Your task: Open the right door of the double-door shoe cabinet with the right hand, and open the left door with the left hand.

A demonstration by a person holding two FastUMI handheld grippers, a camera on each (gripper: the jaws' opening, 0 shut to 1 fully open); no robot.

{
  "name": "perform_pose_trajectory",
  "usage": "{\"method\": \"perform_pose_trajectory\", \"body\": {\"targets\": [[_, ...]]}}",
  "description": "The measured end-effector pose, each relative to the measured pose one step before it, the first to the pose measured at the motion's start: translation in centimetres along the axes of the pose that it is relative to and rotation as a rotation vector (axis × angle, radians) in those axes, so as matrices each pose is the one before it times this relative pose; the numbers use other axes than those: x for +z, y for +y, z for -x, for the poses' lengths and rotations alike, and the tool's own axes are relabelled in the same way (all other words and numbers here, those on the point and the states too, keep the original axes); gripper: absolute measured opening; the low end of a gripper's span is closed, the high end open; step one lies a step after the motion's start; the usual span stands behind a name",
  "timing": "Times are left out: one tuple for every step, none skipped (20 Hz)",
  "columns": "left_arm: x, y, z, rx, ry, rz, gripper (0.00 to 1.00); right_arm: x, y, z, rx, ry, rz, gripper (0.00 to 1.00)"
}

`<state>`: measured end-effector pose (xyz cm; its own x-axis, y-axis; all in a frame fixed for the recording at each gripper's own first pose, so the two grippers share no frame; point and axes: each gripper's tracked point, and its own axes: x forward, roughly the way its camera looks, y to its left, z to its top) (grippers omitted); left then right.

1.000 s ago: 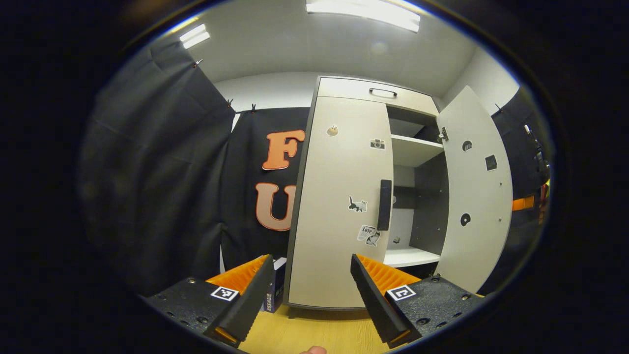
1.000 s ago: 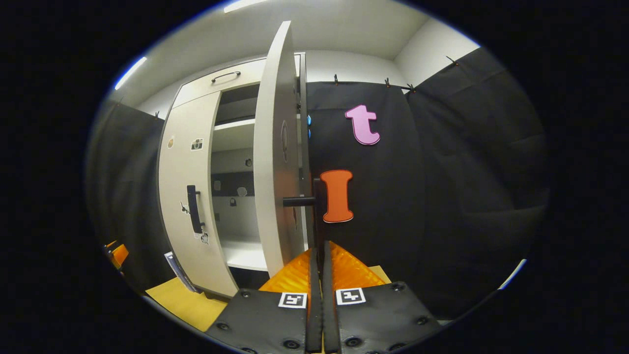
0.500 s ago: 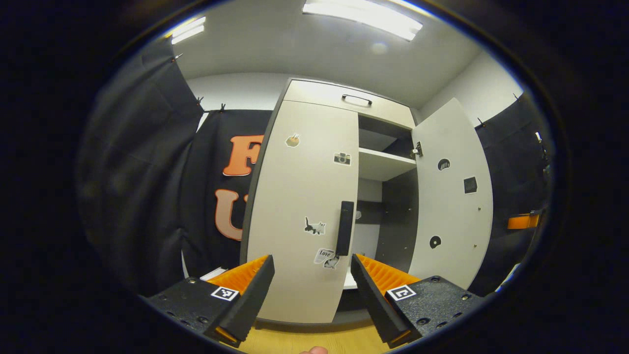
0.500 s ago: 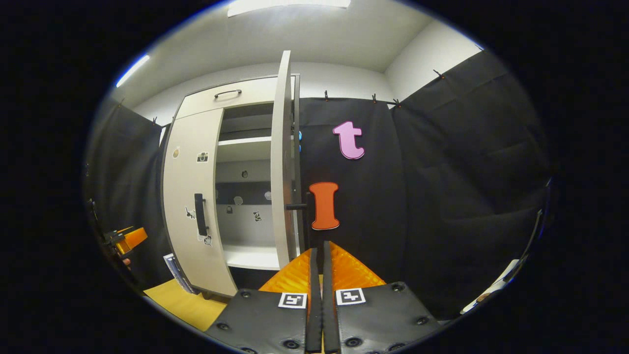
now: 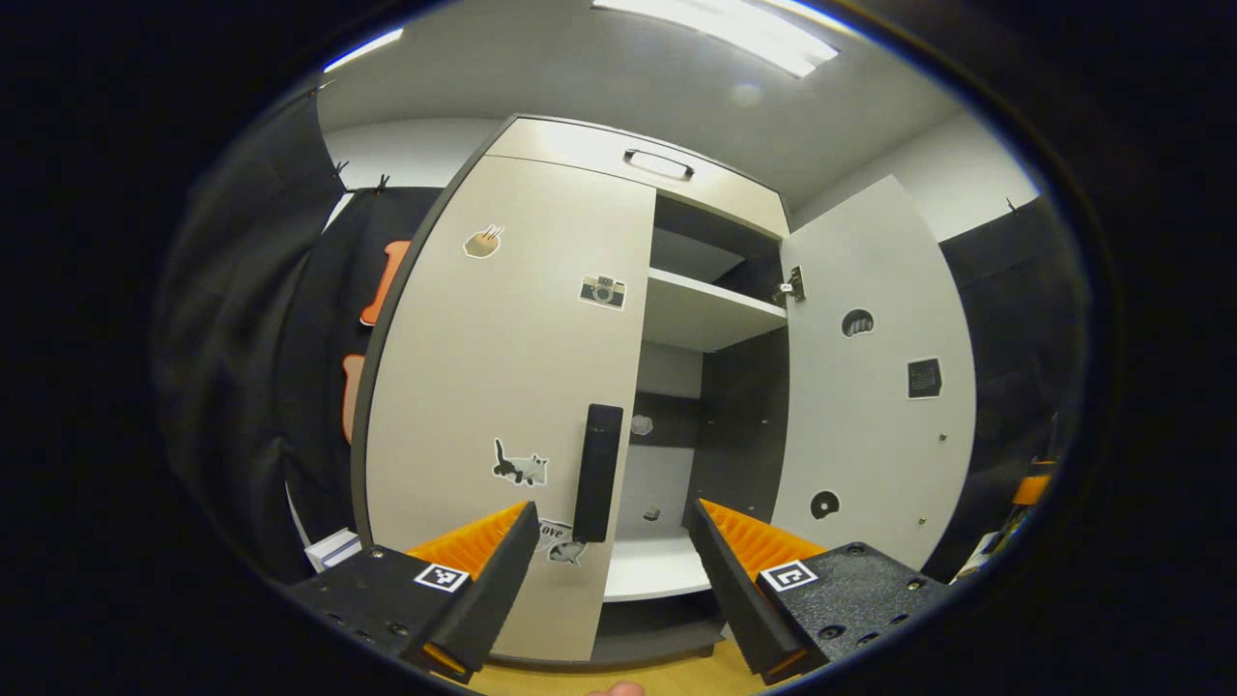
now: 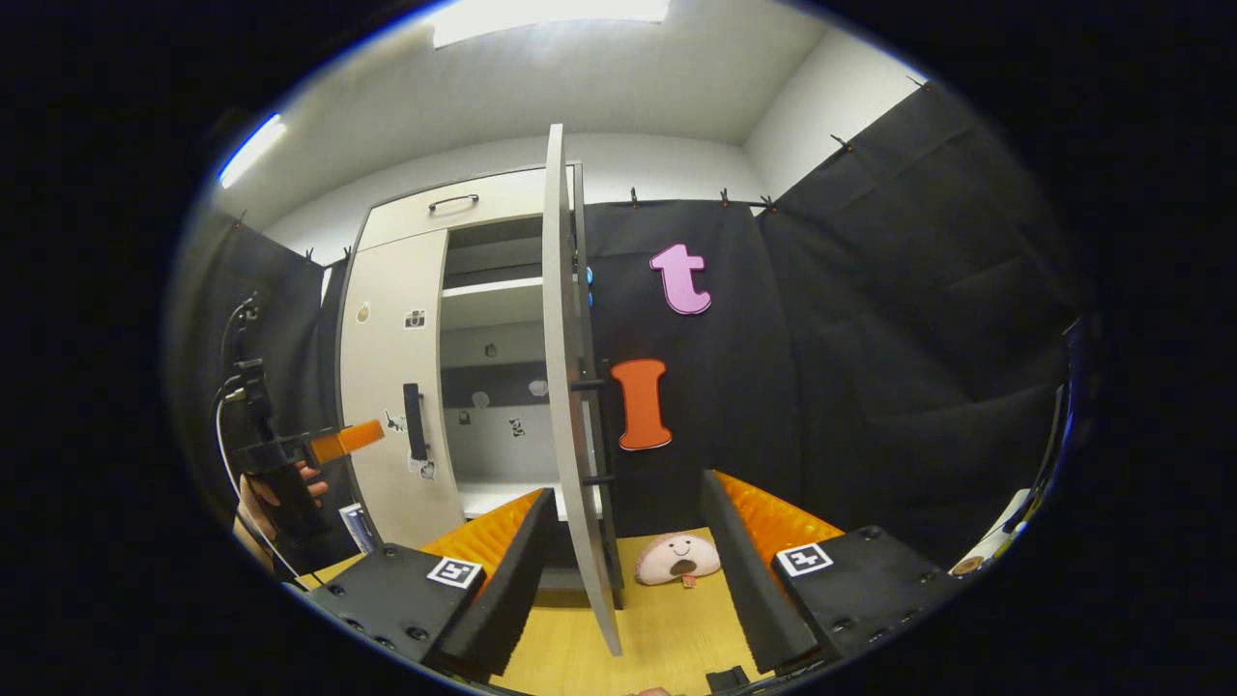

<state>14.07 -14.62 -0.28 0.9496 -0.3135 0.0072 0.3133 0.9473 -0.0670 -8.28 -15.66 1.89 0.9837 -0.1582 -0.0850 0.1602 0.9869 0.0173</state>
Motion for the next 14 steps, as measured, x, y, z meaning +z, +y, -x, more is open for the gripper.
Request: {"method": "perform_pose_trajectory", "body": {"targets": [[0.205, 0.394, -1.360, 0.01749, -0.00051, -0.01351, 0.94, -0.267, -0.328, 0.471, -0.00543, 0.01080, 0.01350, 0.96], [0.330, 0.336, -1.444, 0.01856, -0.00663, -0.01468, 0.94, -0.260, -0.306, 0.124, -0.00379, 0.00896, 0.01386, 0.88], [0.017, 0.332, -1.484, 0.01907, 0.00159, -0.01787, 0.94, -0.209, -0.277, 0.242, -0.00533, 0.00536, 0.01398, 0.88], [-0.273, 0.352, -1.090, 0.02014, 0.01080, -0.01872, 0.94, -0.053, -0.351, 0.160, -0.00391, 0.00287, 0.01317, 0.96], [-0.358, 0.075, -1.079, 0.00950, 0.01259, -0.00969, 0.94, -0.150, -0.282, 0.101, -0.00330, 0.00378, 0.01247, 0.96], [-0.394, -0.037, -0.856, 0.00882, 0.01361, -0.00876, 0.94, -0.151, -0.265, 0.100, -0.00491, 0.00510, 0.01401, 0.96], [-0.411, 0.104, -0.883, 0.01320, 0.01230, -0.01008, 0.94, -0.117, -0.319, 0.095, -0.00698, 0.00473, 0.01588, 0.88], [-0.381, -0.059, -0.855, 0.00908, 0.01046, -0.00848, 0.94, -0.098, -0.424, 0.024, -0.01069, 0.00375, 0.01450, 0.88], [-0.341, -0.158, -0.494, 0.00252, 0.00922, -0.00311, 0.94, 0.056, -0.368, -0.001, -0.00891, -0.00314, 0.00612, 0.96], [-0.369, -0.044, -0.441, 0.00539, 0.00585, -0.00001, 0.94, 0.201, -0.216, -0.176, -0.00924, -0.01118, -0.01016, 0.96], [-0.182, 0.044, -0.352, 0.00531, 0.00061, 0.00310, 0.94, 0.034, 0.095, -0.208, 0.00186, -0.00648, -0.02199, 0.96], [-0.150, 0.029, -0.421, 0.00228, 0.00085, 0.00580, 0.94, -0.066, 0.108, -0.207, 0.00743, -0.00066, -0.02505, 0.96], [-0.074, -0.080, -0.269, -0.00858, 0.00102, 0.00608, 0.94, -0.208, 0.064, -0.173, 0.00826, 0.00306, -0.02339, 0.96], [0.038, 0.508, -0.202, 0.01847, -0.00041, 0.00052, 0.92, -0.190, -0.132, -0.191, 0.00347, 0.00522, -0.01801, 0.96]]}}
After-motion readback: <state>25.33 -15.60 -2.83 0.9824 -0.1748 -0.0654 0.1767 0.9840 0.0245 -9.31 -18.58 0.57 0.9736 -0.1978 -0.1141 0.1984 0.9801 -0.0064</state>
